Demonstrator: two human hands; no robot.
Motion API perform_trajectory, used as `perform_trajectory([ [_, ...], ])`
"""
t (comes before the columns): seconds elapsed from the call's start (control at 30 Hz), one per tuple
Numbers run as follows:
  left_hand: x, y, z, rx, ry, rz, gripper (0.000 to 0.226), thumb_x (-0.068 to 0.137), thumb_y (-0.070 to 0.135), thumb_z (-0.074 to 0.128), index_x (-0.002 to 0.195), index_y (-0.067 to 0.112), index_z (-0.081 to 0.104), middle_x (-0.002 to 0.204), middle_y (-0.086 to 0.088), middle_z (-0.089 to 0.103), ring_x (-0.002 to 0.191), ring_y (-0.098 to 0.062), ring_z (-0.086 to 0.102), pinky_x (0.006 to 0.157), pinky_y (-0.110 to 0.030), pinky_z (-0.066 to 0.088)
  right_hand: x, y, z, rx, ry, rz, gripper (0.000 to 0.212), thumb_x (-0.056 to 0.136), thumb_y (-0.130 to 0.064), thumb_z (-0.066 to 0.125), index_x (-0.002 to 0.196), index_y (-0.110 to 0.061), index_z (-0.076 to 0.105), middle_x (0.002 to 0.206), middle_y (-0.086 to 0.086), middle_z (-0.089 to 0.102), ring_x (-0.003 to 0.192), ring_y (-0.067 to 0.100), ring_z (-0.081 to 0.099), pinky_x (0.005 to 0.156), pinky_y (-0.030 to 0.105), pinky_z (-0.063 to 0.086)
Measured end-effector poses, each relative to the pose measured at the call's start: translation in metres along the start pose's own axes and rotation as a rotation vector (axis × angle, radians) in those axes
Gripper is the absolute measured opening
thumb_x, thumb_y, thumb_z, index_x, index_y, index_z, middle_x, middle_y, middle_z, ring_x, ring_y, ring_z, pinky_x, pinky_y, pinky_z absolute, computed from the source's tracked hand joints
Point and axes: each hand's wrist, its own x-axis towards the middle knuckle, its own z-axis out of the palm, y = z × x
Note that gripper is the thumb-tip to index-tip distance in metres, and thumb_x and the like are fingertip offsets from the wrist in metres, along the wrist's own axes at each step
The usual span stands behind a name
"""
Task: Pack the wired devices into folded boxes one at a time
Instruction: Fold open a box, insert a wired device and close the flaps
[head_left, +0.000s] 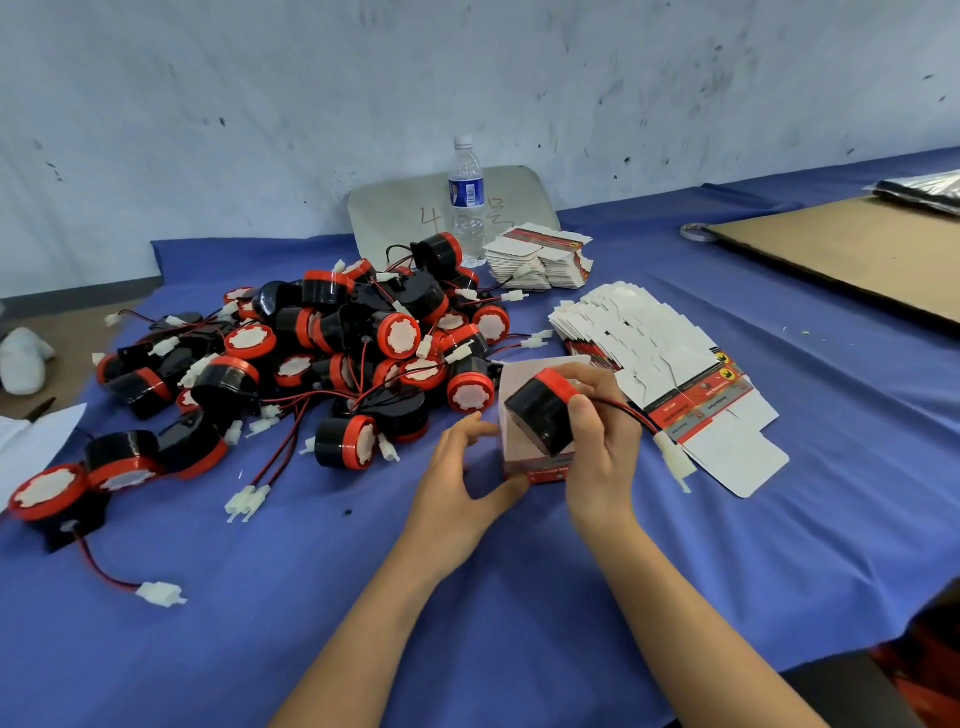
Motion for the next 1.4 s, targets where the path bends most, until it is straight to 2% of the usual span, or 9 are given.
perform_trajectory([
  [0.17,0.0,-0.002,0.005,-0.01,-0.014,-0.021,0.049,0.075,0.023,0.083,0.1,0.039,0.044,0.108,0.015,0.062,0.099,-0.005,0.058,0.085,-0.036,0.05,0.003,0.001,-0.001,0.006,0.003,0.057,0.026,0.081,-0.035,0.043,0.085,-0.016,0.061,0.081,-0.011,0.062,0.076,0.004,0.057,0.068,0.018,0.045],
  [0.4,0.0,-0.003,0.007,0.075,0.238,-0.023,0.086,0.068,0.026,0.085,0.118,0.061,0.025,0.109,0.021,0.055,0.096,0.017,0.052,0.066,0.0,0.039,0.0,0.001,0.0,-0.136,0.005,0.037,0.021,0.081,-0.035,0.047,0.089,-0.021,0.06,0.083,-0.019,0.063,0.076,0.001,0.057,0.066,0.015,0.043],
  [0.67,-0.003,-0.002,0.007,0.066,0.23,0.009,0.106,0.066,0.021,0.085,0.122,0.074,0.012,0.105,0.033,0.051,0.098,0.012,0.053,0.073,0.0,0.04,0.0,0.005,0.001,-0.579,-0.164,0.018,0.031,0.074,-0.027,0.063,0.103,-0.017,0.068,0.096,-0.002,0.067,0.09,0.019,0.058,0.077,0.027,0.047],
  [0.83,-0.004,-0.002,0.007,0.065,0.243,0.049,0.104,0.071,0.02,0.083,0.132,0.069,0.014,0.116,0.018,0.053,0.103,0.008,0.054,0.079,-0.003,0.043,-0.004,0.012,-0.001,-0.633,-0.307,-0.048,0.01,0.078,-0.016,0.066,0.075,-0.007,0.069,0.091,-0.001,0.062,0.072,0.016,0.056,0.064,0.032,0.048],
  [0.97,-0.006,0.0,0.005,0.12,0.248,0.087,0.105,0.08,0.009,0.074,0.132,0.075,0.011,0.12,0.019,0.047,0.105,0.015,0.049,0.078,0.001,0.039,-0.004,0.011,-0.001,-0.622,-0.348,-0.037,0.023,0.076,-0.019,0.051,0.093,-0.013,0.067,0.082,-0.006,0.064,0.069,0.012,0.056,0.062,0.029,0.048],
  [1.07,-0.008,0.005,0.005,0.225,0.203,0.159,0.09,0.087,-0.003,0.062,0.131,0.07,0.03,0.134,0.015,0.04,0.115,0.019,0.041,0.083,0.005,0.032,-0.003,0.012,-0.003,-0.548,-0.353,0.04,0.027,0.082,-0.016,0.052,0.108,-0.02,0.052,0.082,-0.018,0.068,0.071,0.003,0.063,0.065,0.018,0.047],
  [1.17,-0.01,0.008,0.004,0.39,0.236,0.176,0.057,0.09,-0.006,0.055,0.125,0.039,0.059,0.155,-0.002,0.028,0.133,-0.014,0.044,0.093,-0.002,0.036,-0.003,0.012,-0.003,-0.501,-0.343,0.105,0.028,0.094,-0.011,0.052,0.108,-0.031,0.036,0.084,-0.016,0.071,0.07,0.001,0.064,0.062,0.017,0.047],
  [1.23,-0.011,0.012,0.004,0.529,0.23,0.116,0.056,0.091,-0.008,0.049,0.129,0.032,0.061,0.161,-0.009,0.018,0.122,-0.034,0.053,0.088,-0.028,0.05,-0.001,0.012,-0.001,-0.498,-0.305,0.155,0.03,0.097,-0.01,0.049,0.103,-0.034,0.033,0.086,-0.006,0.074,0.073,0.016,0.066,0.064,0.031,0.049],
  [1.4,-0.013,0.017,0.008,0.607,0.146,0.021,0.051,0.099,0.014,0.048,0.143,0.038,0.041,0.163,-0.007,0.001,0.104,-0.034,0.06,0.074,-0.038,0.052,0.0,0.014,0.002,-0.496,-0.28,0.176,0.023,0.098,-0.011,0.05,0.091,-0.027,0.035,0.086,0.004,0.073,0.072,0.026,0.062,0.062,0.036,0.046],
])
